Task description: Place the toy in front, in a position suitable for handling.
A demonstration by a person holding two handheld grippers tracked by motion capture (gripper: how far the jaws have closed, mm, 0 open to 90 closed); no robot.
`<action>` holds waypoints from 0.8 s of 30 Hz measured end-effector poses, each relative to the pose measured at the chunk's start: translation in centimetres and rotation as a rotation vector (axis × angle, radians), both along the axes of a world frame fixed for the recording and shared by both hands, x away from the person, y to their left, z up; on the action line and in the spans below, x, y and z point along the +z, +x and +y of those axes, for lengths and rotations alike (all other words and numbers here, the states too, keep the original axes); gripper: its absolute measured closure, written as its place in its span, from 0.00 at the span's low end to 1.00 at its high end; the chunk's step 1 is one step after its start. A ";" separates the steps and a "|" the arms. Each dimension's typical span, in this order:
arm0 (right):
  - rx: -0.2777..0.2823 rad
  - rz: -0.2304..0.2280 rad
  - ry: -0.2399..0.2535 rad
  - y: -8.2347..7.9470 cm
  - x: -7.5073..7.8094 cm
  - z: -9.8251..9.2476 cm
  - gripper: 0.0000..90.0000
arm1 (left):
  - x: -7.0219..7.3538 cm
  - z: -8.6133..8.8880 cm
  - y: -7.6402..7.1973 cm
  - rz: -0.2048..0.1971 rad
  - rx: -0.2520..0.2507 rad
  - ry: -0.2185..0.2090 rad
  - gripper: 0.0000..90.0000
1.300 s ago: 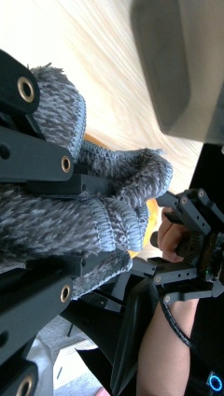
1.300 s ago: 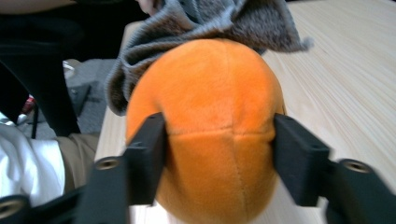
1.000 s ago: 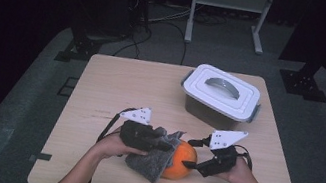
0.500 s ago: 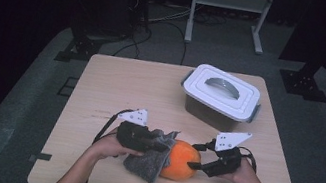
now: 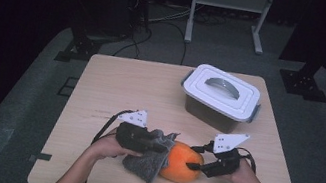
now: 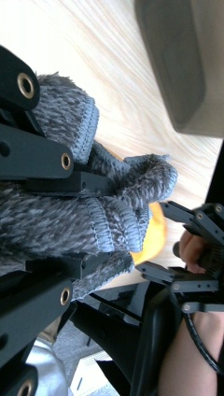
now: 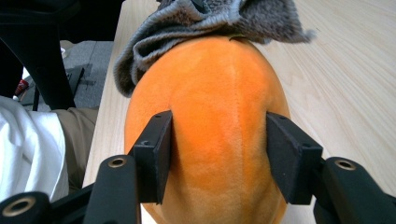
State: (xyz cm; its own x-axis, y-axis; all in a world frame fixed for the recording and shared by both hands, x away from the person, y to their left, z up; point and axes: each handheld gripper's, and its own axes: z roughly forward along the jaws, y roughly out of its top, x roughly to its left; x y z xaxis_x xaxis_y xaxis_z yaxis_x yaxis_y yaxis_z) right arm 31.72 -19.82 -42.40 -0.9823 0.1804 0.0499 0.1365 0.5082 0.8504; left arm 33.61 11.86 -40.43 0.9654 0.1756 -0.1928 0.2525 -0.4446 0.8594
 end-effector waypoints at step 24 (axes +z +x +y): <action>0.022 -0.020 0.029 -0.2 -0.8 -0.4 0.52 | -0.2 -0.7 0.1 0.004 -0.023 -0.016 0.77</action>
